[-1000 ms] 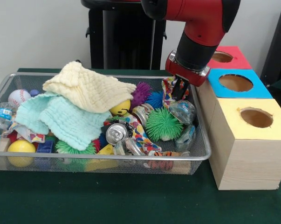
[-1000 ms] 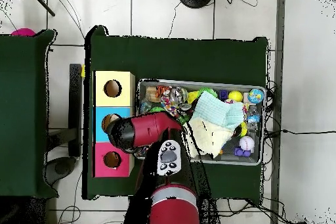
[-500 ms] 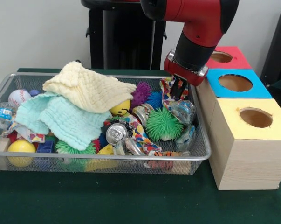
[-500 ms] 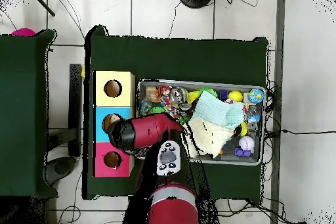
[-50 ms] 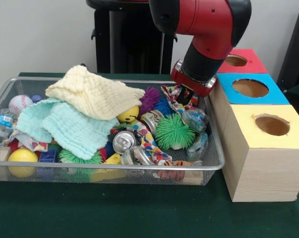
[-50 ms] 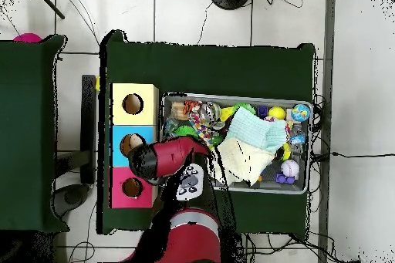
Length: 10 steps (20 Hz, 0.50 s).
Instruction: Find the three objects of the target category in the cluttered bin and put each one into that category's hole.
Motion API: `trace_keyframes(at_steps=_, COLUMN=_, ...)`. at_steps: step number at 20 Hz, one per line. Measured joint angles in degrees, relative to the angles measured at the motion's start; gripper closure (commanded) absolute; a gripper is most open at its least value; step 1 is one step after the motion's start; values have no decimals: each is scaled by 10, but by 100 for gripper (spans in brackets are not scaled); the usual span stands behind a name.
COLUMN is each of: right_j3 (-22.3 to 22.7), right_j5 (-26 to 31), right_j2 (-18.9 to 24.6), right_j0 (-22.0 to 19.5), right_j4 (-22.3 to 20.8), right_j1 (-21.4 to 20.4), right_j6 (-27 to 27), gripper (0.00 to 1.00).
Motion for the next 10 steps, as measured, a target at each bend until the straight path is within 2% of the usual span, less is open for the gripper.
trace_keyframes(at_steps=1, right_j3=-6, right_j5=-4, right_j2=-3, right_j0=3, right_j4=0, right_j1=6, right_j6=0, gripper=100)
trace_keyframes(at_steps=2, right_j3=-13, right_j5=-8, right_j2=-6, right_j0=6, right_j4=0, right_j1=17, right_j6=0, gripper=0)
trace_keyframes(at_steps=10, right_j3=-25, right_j5=-3, right_j2=-22, right_j0=18, right_j4=-1, right_j1=25, right_j6=0, gripper=0)
